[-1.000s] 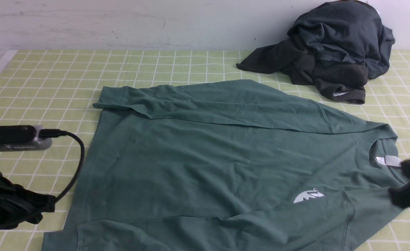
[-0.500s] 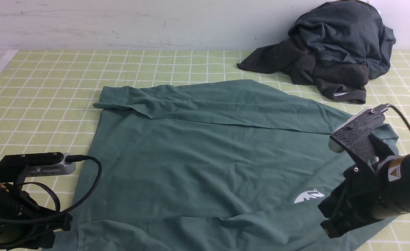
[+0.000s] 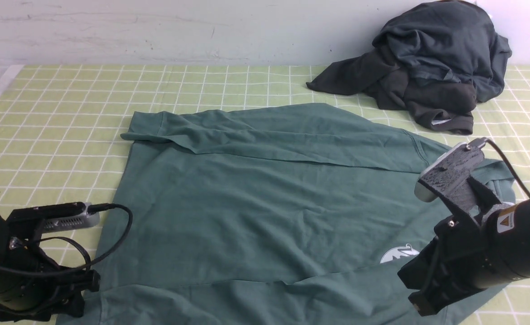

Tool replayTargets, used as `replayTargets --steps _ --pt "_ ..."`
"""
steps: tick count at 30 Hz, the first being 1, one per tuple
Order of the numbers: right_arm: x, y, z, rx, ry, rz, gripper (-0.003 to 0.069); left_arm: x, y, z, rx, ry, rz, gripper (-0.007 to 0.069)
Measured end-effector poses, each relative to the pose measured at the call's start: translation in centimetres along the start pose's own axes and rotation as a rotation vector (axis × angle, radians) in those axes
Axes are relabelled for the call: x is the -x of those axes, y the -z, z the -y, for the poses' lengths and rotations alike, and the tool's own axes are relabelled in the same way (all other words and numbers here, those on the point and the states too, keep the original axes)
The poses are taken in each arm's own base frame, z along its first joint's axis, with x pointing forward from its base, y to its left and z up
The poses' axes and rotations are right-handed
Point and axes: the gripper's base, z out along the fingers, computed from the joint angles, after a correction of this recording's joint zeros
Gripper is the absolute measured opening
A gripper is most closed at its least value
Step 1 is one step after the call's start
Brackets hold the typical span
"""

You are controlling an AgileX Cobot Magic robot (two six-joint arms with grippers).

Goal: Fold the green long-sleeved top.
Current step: Use the left arm to clamp the cuff closest to it, then use the left arm to drag and place the cuff at the centered position on the left edge of the fabric

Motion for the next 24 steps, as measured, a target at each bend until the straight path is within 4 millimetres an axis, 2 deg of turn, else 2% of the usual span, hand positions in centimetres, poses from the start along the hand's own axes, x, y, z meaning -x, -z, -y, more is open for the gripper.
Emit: replayTargets --steps 5,8,9,13,16,17,18,24 --pt "-0.1 0.0 -0.1 0.008 0.001 -0.014 -0.0016 0.6 0.4 0.3 -0.013 0.001 -0.021 0.0141" --pt "-0.1 0.0 -0.1 0.010 0.000 -0.015 -0.0016 0.9 1.8 0.5 -0.022 -0.020 0.015 0.0021" --pt "-0.1 0.0 -0.1 0.011 0.000 -0.016 -0.0016 1.0 1.9 0.5 -0.022 -0.020 0.017 0.0017" --pt "-0.1 0.0 -0.1 0.013 0.000 -0.019 -0.0016 1.1 5.5 1.2 -0.062 -0.050 0.110 0.0001" --pt "-0.1 0.0 -0.1 0.013 0.000 -0.019 -0.0016 1.7 9.5 2.0 -0.106 -0.128 0.242 -0.0001" --pt "-0.1 0.0 -0.1 0.013 0.000 -0.019 -0.0016 1.7 9.9 2.0 -0.111 -0.133 0.254 -0.0001" --pt "-0.1 0.0 -0.1 0.013 0.001 -0.019 -0.0016 2.0 12.1 2.5 -0.132 -0.168 0.329 -0.0001" --pt "-0.1 0.0 -0.1 0.013 0.001 -0.019 -0.0016 3.7 17.7 3.6 -0.174 -0.251 0.536 -0.0001"
